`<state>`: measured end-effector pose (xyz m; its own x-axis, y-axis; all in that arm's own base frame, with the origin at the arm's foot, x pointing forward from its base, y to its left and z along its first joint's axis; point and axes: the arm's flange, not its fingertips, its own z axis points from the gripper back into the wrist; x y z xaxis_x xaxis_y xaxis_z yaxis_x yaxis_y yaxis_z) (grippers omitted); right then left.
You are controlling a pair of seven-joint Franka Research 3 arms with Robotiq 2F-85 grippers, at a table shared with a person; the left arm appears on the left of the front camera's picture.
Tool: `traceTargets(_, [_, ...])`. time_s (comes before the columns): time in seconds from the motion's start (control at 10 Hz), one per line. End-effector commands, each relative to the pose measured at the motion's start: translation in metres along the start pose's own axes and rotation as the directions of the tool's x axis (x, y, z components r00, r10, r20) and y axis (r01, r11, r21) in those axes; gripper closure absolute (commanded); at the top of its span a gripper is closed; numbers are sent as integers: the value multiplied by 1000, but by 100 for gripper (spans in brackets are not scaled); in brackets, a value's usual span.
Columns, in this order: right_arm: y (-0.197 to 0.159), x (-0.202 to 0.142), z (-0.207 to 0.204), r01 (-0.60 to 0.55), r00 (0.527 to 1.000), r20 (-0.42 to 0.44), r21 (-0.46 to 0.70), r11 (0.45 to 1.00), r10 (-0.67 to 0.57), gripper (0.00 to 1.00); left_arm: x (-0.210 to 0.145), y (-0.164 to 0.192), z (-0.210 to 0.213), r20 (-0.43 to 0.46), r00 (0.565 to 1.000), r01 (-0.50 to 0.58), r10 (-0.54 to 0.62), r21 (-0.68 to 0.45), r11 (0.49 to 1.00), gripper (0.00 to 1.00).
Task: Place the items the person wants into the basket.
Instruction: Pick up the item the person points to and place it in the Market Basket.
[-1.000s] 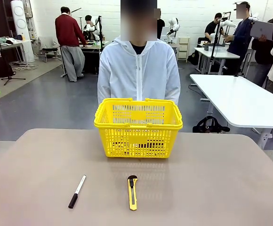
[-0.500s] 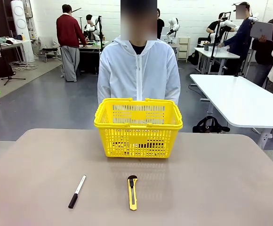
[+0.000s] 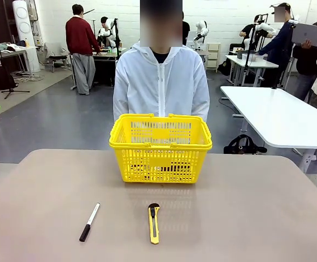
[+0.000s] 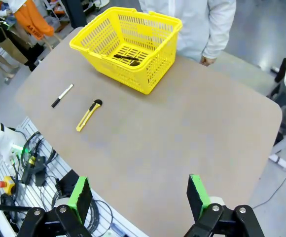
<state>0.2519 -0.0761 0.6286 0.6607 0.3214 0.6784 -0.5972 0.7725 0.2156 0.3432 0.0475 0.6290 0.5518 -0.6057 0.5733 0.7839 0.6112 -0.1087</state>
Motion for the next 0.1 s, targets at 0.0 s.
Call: traceTargets(0.0, [0,-4,-3,-5,1000,1,9,1000,5,0,-1,1,0,17,1000,21,-20,-19,1000,0])
